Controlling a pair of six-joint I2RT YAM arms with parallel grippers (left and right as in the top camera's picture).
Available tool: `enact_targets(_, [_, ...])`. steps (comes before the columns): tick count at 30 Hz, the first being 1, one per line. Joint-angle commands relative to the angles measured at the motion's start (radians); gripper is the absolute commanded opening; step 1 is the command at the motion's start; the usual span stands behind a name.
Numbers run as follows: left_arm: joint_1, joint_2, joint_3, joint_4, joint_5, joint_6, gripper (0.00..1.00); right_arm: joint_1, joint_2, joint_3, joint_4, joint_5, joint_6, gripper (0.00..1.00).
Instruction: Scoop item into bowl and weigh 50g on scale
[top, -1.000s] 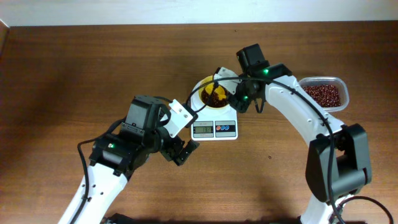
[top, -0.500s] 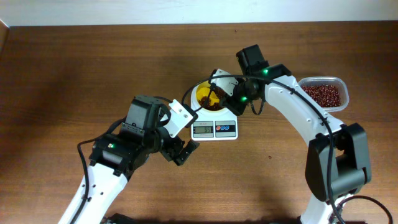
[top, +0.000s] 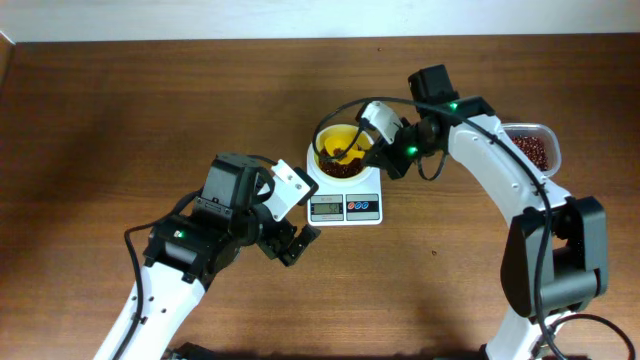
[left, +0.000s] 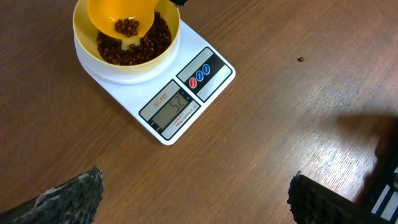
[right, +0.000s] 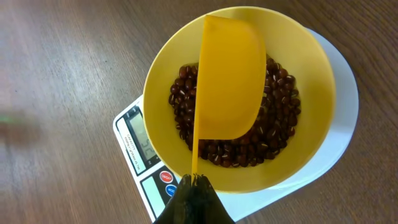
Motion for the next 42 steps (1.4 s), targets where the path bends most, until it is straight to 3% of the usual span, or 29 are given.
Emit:
enact_targets(1, [-0.001, -0.012, -0.005, 0.002, -0.003, -0.006, 0.99, -0.014, 0.009, 0.011, -0.003, -0.037, 0.008, 0.04])
enact_targets(10, [-0.001, -0.012, -0.005, 0.002, -0.003, -0.006, 0.99, -0.015, 0.009, 0.011, -0.003, -0.035, 0.008, 0.04])
enact_targets(19, [-0.001, -0.012, -0.005, 0.002, -0.003, -0.006, 0.99, -0.014, 0.009, 0.011, 0.050, 0.197, -0.003, 0.04])
enact_targets(23, [-0.001, -0.012, -0.005, 0.002, -0.003, -0.006, 0.99, -0.014, 0.009, 0.011, 0.051, 0.202, -0.064, 0.04])
enact_targets(42, [-0.001, -0.012, -0.005, 0.002, -0.003, -0.006, 0.99, 0.048, 0.009, 0.010, 0.028, 0.202, -0.064, 0.04])
